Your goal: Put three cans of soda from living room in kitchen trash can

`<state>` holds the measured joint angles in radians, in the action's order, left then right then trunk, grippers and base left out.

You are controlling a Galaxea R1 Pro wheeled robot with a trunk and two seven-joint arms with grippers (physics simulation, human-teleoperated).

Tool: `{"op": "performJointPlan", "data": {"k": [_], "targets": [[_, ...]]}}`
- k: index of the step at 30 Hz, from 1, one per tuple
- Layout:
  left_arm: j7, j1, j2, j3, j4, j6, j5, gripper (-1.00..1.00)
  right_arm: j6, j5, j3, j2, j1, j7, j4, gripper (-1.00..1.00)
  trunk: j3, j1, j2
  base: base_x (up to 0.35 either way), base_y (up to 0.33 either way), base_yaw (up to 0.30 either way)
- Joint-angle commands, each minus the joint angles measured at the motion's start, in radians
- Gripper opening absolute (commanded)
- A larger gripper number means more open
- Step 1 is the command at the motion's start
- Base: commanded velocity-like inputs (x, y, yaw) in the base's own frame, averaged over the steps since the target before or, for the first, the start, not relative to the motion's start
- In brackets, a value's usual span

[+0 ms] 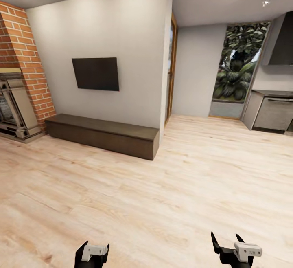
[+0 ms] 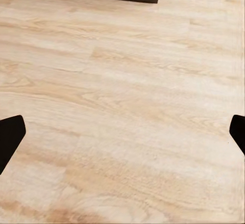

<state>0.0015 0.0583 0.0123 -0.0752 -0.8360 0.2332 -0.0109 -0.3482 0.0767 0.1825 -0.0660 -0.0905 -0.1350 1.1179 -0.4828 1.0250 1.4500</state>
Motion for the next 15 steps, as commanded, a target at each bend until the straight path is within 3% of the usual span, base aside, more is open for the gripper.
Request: {"op": "performJointPlan", "data": {"k": [1, 15], "targets": [[0.000, 0.000, 0.000, 0.000, 0.000, 0.000, 0.000, 1.00, 0.000, 0.000, 0.000, 0.000, 0.000, 0.000, 0.000, 1.00, 0.000, 0.000, 0.000, 0.106, -0.273, -0.238], [-0.003, 0.000, 0.000, 0.000, 0.000, 0.000, 0.000, 1.00, 0.000, 0.000, 0.000, 0.000, 0.000, 0.000, -0.001, 1.00, 0.000, 0.000, 0.000, 0.148, -0.258, -0.238]]}}
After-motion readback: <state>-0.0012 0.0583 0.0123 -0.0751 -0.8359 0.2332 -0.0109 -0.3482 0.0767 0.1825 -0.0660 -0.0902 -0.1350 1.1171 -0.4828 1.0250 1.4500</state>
